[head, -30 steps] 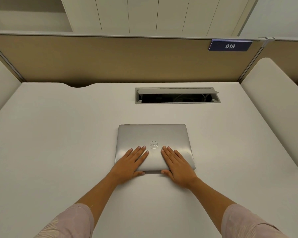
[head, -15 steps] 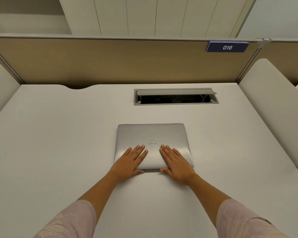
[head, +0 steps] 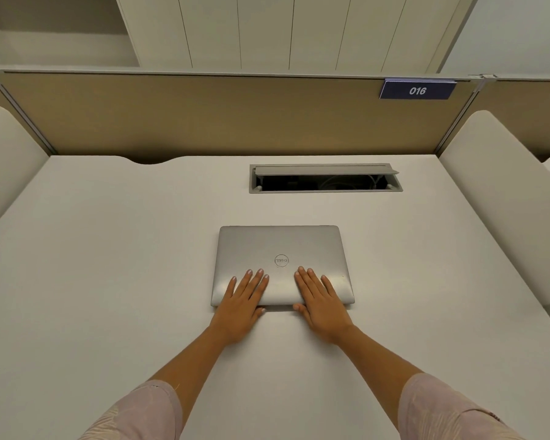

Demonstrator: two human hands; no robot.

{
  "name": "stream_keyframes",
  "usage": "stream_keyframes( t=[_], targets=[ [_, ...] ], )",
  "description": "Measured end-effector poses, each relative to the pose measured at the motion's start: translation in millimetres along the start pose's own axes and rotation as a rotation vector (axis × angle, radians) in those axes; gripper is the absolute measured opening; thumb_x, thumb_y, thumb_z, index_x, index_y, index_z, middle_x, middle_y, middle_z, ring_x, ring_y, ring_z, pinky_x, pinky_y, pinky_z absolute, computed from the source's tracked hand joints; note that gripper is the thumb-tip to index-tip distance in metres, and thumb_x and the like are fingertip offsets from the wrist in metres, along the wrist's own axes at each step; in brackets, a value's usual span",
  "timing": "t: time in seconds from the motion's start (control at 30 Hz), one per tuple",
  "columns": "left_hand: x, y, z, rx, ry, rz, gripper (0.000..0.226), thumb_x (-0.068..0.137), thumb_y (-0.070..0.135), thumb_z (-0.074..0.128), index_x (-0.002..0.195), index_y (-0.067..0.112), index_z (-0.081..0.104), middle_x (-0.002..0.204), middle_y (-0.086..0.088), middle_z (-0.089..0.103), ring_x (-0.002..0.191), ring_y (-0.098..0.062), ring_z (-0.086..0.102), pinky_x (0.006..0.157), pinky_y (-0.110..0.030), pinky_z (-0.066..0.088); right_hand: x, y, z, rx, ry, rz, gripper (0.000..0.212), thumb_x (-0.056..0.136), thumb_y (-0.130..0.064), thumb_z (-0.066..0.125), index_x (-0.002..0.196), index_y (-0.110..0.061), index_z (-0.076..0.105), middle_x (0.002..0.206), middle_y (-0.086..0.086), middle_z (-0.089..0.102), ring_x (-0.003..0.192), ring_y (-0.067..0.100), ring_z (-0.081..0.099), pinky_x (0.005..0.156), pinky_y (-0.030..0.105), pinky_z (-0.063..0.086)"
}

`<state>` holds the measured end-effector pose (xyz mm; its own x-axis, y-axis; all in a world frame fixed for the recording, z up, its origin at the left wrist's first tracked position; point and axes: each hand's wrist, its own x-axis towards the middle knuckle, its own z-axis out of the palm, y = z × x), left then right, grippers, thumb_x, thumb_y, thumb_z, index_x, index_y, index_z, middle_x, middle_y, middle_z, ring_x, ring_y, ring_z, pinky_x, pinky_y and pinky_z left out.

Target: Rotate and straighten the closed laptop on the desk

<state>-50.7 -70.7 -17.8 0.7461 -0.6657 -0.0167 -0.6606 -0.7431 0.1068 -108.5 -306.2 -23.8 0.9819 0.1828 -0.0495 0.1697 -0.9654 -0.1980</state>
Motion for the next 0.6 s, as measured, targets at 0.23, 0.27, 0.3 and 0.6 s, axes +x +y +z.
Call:
stream_keyframes(
  t=[0.23, 0.27, 0.3, 0.6],
  targets=[
    [-39.9, 20.0, 18.3, -0.016, 0.035, -0.053, 0.063, 0.098, 0.043, 0.027, 0.152, 0.01, 0.027, 0.16, -0.005, 0.023, 0.148, -0.02, 0.013, 0.117, -0.042, 0.005, -37.4, -15.8, 16.8, 0.026, 0.002, -0.048, 0.065, 0.101, -0.05, 0.021, 0.155, -0.018, 0.001, 0.163, -0.006, -0.004, 0.151, 0.015, -0.007, 0.121, 0.036, -0.006],
    [-46.6, 22.9, 22.6, -0.023, 0.03, -0.067, 0.064, 0.099, 0.043, 0.027, 0.153, 0.01, 0.023, 0.161, -0.004, 0.019, 0.148, -0.018, 0.008, 0.117, -0.042, 0.005, -43.1, -17.6, 19.4, 0.032, 0.002, -0.061, 0.066, 0.101, -0.052, 0.02, 0.155, -0.019, 0.0, 0.163, -0.006, -0.005, 0.15, 0.013, -0.009, 0.121, 0.035, -0.007],
    [-53.0, 26.3, 24.9, -0.038, 0.017, -0.086, 0.064, 0.099, 0.044, 0.027, 0.154, 0.011, 0.019, 0.162, -0.003, 0.015, 0.149, -0.016, 0.003, 0.118, -0.042, 0.004, -48.4, -19.8, 20.9, 0.041, -0.009, -0.062, 0.067, 0.101, -0.053, 0.019, 0.154, -0.02, -0.002, 0.163, -0.007, -0.006, 0.15, 0.012, -0.01, 0.121, 0.034, -0.007],
    [-89.3, 53.2, 39.1, -0.085, 0.016, -0.124, 0.065, 0.1, 0.049, 0.022, 0.155, 0.016, 0.01, 0.162, 0.004, 0.005, 0.147, -0.008, -0.012, 0.118, -0.039, -0.006, -87.8, -33.3, 29.0, 0.124, -0.054, -0.078, 0.069, 0.098, -0.058, 0.017, 0.152, -0.023, -0.01, 0.161, -0.01, -0.012, 0.149, 0.009, -0.016, 0.12, 0.032, -0.011]
  ],
)
